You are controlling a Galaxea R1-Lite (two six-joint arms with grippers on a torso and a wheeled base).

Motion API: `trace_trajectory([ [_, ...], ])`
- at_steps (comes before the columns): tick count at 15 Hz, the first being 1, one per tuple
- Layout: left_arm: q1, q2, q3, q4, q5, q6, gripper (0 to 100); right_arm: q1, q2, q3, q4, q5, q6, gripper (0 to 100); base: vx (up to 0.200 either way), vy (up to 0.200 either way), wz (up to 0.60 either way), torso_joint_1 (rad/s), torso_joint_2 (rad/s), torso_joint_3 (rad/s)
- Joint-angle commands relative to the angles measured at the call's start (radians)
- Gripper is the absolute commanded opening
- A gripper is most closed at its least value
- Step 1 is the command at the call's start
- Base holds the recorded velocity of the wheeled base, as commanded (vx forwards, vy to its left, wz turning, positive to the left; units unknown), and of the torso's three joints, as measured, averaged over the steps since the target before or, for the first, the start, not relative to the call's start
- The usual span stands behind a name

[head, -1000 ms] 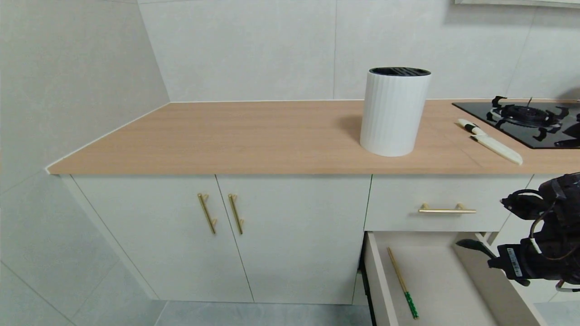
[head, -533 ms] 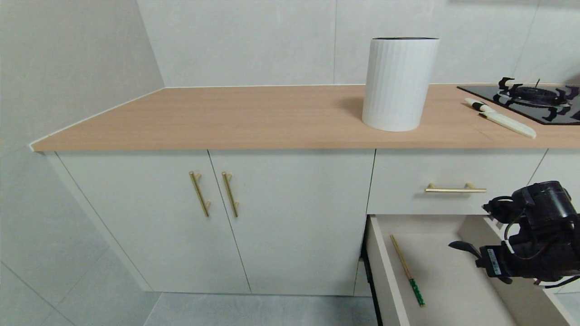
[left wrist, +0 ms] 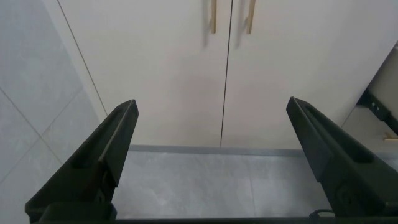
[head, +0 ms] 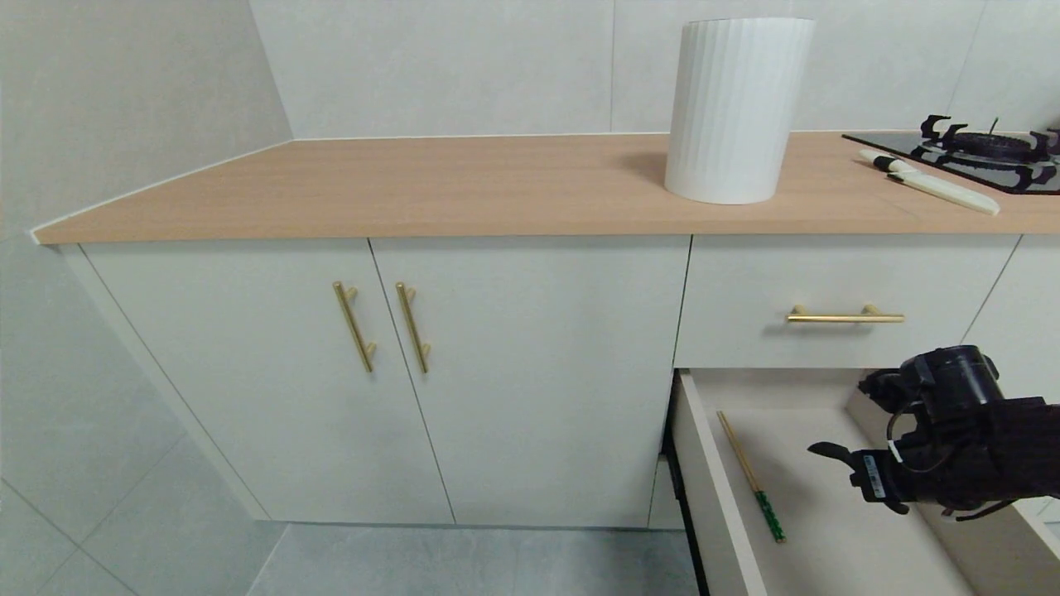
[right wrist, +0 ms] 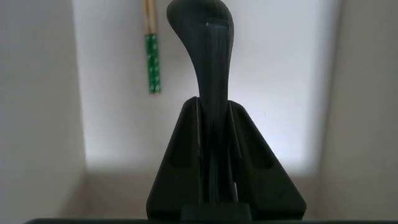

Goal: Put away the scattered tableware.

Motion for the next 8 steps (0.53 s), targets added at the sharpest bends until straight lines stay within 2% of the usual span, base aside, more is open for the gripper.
trace_trajectory([
  [1, 0.0, 0.0, 0.0, 0.0, 0.0, 0.0, 100, -0.001, 0.031, -0.001, -0.008, 0.001, 0.0, 0, 0.0, 0.0, 0.0, 0.0, 0.0, 0.0],
  [3, 0.0, 0.0, 0.0, -0.002, 0.0, 0.0, 100, -0.001, 0.077, -0.001, -0.031, 0.001, 0.0, 0, 0.0, 0.0, 0.0, 0.0, 0.0, 0.0],
  [5, 0.0, 0.0, 0.0, 0.0, 0.0, 0.0, 100, -0.001, 0.178, 0.0, -0.115, 0.001, 0.0, 0, 0.0, 0.0, 0.0, 0.0, 0.0, 0.0],
  [8, 0.0, 0.0, 0.0, 0.0, 0.0, 0.0, 100, -0.006, 0.358, 0.017, -0.385, -0.019, 0.0, 0, 0.0, 0.0, 0.0, 0.0, 0.0, 0.0],
])
